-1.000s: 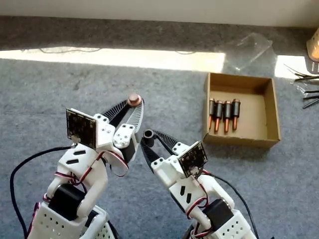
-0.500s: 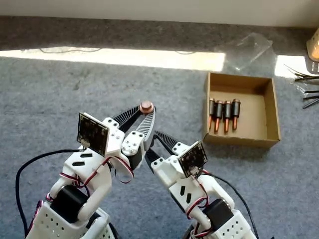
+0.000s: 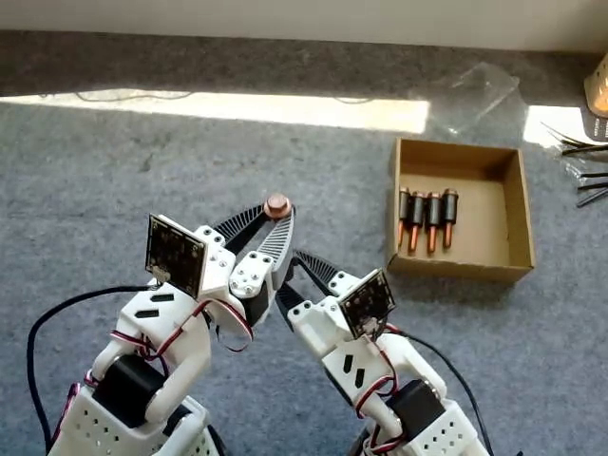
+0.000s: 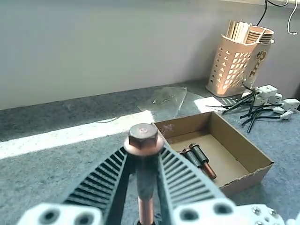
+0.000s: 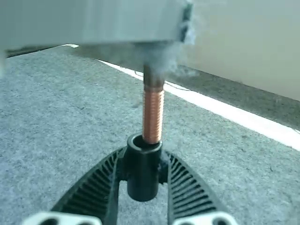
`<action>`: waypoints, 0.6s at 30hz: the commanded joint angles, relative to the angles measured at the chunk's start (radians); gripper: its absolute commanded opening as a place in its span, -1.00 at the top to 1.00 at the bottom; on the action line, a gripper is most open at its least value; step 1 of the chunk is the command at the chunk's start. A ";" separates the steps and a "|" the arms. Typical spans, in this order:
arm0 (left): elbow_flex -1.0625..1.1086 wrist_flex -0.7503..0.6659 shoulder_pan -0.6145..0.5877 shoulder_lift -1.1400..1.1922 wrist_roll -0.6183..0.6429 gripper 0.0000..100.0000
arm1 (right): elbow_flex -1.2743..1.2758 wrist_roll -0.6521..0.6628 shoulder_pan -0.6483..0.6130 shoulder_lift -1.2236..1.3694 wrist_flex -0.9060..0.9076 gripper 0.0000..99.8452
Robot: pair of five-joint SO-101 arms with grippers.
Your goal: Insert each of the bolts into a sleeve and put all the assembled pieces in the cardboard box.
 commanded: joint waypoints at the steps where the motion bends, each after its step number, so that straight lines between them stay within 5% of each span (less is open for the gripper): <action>1: -0.058 0.002 0.016 -0.016 -0.015 0.99 | 0.113 0.000 -0.007 -0.012 0.001 0.99; 18: 0.058 0.005 0.022 -0.191 -0.017 0.99 | 0.113 0.000 -0.005 -0.012 -0.005 0.99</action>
